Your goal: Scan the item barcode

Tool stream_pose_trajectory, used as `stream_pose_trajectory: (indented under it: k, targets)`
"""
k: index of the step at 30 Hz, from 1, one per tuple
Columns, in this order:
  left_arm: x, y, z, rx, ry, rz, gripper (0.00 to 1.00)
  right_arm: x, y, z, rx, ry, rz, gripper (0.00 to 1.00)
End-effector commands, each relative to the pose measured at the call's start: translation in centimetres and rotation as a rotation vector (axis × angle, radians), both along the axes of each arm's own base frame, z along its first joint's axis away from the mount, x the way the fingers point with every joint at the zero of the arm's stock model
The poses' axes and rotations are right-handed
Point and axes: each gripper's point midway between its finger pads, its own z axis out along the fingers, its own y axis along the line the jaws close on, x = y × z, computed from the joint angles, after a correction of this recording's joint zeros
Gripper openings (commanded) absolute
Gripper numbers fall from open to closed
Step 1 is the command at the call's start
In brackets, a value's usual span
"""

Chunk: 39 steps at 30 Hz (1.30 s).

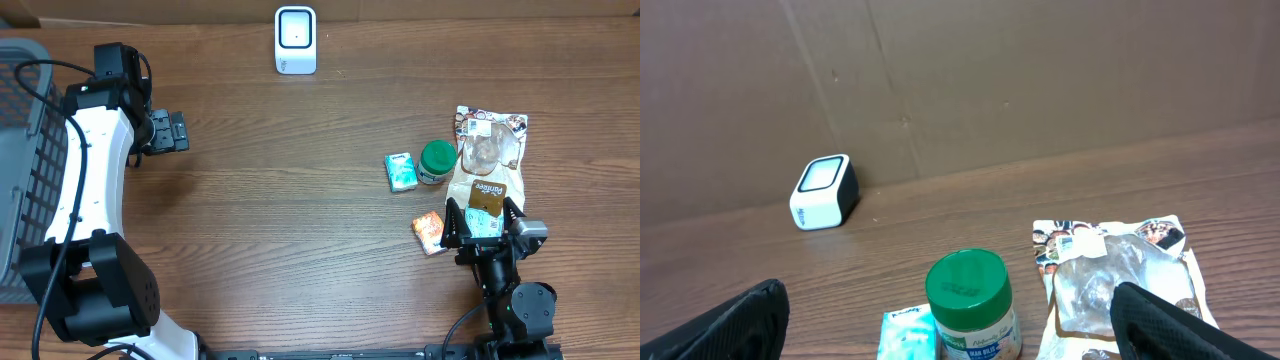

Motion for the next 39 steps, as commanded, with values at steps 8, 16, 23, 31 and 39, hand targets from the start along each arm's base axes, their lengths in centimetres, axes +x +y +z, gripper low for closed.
stream_pose_trajectory:
  k: [8, 16, 23, 31, 39]
  targets:
    - [0.1, 0.2, 0.1, 0.003, -0.006, 0.007, 1.00, 0.0, 0.0, -0.2, -0.004, -0.005, -0.005, 1.00]
    - [0.1, 0.2, 0.2, 0.003, -0.006, 0.007, 1.00, 0.0, 0.0, -0.2, -0.004, -0.005, -0.004, 1.00]
    - [0.1, 0.2, 0.1, 0.002, -0.006, 0.008, 1.00, 0.0, 0.0, -0.2, -0.004, -0.005, -0.004, 1.00]
    - [0.1, 0.2, 0.1, 0.002, -0.006, 0.007, 0.99, 0.0, 0.0, -0.2, -0.004, -0.005, -0.004, 1.00]
    - [0.1, 0.0, 1.2, 0.006, -0.034, 0.002, 0.99, 0.0, 0.0, -0.2, -0.004, -0.005, -0.004, 1.00]
